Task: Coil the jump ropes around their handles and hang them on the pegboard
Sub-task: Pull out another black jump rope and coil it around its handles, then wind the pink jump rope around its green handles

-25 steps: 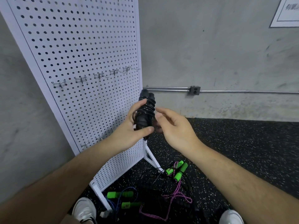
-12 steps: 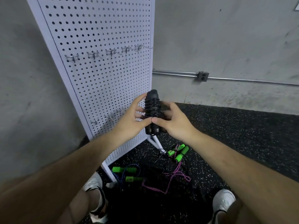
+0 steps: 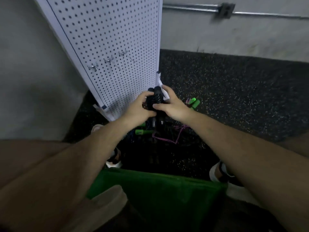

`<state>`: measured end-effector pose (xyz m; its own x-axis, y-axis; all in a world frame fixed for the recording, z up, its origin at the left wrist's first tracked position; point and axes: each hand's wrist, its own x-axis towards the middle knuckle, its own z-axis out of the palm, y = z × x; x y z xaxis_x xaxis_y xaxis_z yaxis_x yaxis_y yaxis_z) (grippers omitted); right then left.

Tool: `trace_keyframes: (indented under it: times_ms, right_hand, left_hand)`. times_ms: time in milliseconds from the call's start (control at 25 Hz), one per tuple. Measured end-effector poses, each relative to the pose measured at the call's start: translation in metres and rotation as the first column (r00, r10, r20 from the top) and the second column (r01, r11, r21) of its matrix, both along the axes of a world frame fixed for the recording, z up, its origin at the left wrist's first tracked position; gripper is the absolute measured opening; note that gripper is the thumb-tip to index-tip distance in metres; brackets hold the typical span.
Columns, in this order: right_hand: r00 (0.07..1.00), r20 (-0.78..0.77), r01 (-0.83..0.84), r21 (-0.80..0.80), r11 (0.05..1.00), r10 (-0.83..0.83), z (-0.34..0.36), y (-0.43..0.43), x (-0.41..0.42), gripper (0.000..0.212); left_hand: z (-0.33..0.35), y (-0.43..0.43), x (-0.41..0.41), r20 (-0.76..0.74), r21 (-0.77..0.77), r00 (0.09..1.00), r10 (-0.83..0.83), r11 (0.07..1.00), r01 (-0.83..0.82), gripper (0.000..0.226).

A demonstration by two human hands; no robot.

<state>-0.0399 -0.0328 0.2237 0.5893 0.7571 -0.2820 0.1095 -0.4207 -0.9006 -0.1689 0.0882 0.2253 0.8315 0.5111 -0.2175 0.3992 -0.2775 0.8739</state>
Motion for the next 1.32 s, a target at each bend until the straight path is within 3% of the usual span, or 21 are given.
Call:
trace_keyframes:
  times_ms: [200, 320, 440, 560, 640, 800, 960, 1080, 1320]
  right_hand:
    - [0.986, -0.131, 0.085, -0.147, 0.986, -0.105, -0.099, -0.008, -0.023, 0.066]
    - [0.975, -0.19, 0.074, -0.228, 0.971, -0.118, -0.136, -0.005, -0.046, 0.061]
    - [0.993, -0.111, -0.002, -0.295, 0.955, -0.032, -0.153, -0.001, -0.07, 0.063]
    - [0.988, 0.022, -0.131, -0.384, 0.914, 0.151, -0.169, -0.006, -0.087, 0.066]
    - [0.959, 0.109, -0.186, -0.447, 0.875, 0.26, -0.177, -0.013, -0.086, 0.055]
    - [0.936, 0.145, -0.222, -0.458, 0.861, 0.319, -0.175, -0.029, -0.069, 0.047]
    - [0.961, 0.187, -0.117, -0.387, 0.915, 0.202, -0.171, -0.041, -0.055, 0.039]
    - [0.97, 0.216, -0.028, -0.358, 0.933, 0.112, -0.177, -0.049, -0.043, 0.025]
    - [0.984, 0.16, 0.004, -0.452, 0.892, 0.076, -0.197, -0.071, -0.006, 0.021]
  left_hand:
    - [-0.074, -0.009, -0.009, -0.228, -0.04, 0.966, -0.119, 0.993, 0.113, 0.071]
    - [-0.099, -0.005, -0.023, -0.329, -0.13, 0.937, -0.116, 0.989, 0.077, 0.084]
    - [-0.127, 0.006, -0.039, -0.431, -0.072, 0.894, -0.126, 0.992, 0.106, 0.089]
    - [-0.154, 0.007, -0.053, -0.573, -0.051, 0.776, -0.263, 0.957, 0.287, 0.077]
    - [-0.163, 0.005, -0.053, -0.64, -0.039, 0.713, -0.287, 0.939, 0.343, 0.064]
    - [-0.159, 0.003, -0.039, -0.702, 0.119, 0.672, -0.235, 0.892, 0.436, 0.05]
    - [-0.154, -0.018, -0.015, -0.57, 0.32, 0.782, -0.252, 0.808, 0.494, 0.048]
    - [-0.164, -0.04, 0.012, -0.499, 0.416, 0.8, -0.333, 0.718, 0.558, 0.04]
    - [-0.202, -0.072, 0.071, -0.637, 0.337, 0.671, -0.38, 0.645, 0.686, 0.042]
